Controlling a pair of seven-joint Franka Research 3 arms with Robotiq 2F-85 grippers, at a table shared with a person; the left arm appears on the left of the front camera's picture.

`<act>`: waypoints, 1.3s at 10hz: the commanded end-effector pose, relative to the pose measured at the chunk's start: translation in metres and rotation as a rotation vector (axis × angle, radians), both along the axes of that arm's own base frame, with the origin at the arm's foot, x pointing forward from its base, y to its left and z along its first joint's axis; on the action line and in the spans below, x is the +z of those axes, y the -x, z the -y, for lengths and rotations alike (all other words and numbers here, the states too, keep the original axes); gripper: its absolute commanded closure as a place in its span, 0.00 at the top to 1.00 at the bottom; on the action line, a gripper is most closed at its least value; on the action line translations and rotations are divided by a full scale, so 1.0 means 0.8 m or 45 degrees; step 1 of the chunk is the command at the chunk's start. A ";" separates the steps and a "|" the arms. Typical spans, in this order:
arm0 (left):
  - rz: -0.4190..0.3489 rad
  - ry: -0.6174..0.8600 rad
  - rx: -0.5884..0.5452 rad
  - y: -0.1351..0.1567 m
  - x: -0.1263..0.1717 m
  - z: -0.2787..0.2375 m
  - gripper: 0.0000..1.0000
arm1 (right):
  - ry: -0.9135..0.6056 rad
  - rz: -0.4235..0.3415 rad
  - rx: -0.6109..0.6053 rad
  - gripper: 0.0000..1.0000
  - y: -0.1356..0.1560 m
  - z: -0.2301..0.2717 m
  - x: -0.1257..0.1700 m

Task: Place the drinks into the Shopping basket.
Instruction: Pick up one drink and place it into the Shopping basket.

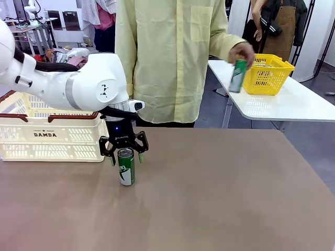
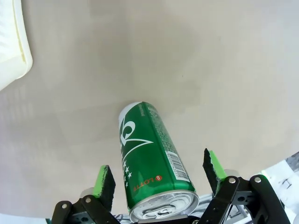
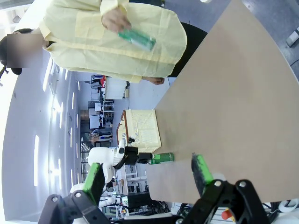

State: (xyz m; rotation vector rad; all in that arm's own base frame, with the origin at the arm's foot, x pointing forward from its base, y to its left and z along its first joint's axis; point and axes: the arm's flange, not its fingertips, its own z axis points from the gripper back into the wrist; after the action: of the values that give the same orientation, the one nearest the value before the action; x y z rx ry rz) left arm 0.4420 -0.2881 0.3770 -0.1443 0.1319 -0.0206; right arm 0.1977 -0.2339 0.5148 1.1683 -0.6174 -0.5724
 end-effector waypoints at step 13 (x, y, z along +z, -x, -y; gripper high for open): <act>0.002 -0.097 -0.025 0.006 0.010 0.003 0.00 | -0.001 0.046 0.004 1.00 -0.002 0.001 0.000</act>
State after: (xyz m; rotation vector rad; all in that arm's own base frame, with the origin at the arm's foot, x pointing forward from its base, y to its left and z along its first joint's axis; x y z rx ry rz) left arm 0.4364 -0.2908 0.3801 -0.0982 0.1554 -0.0424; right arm 0.1977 -0.2339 0.5148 1.1683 -0.6174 -0.5723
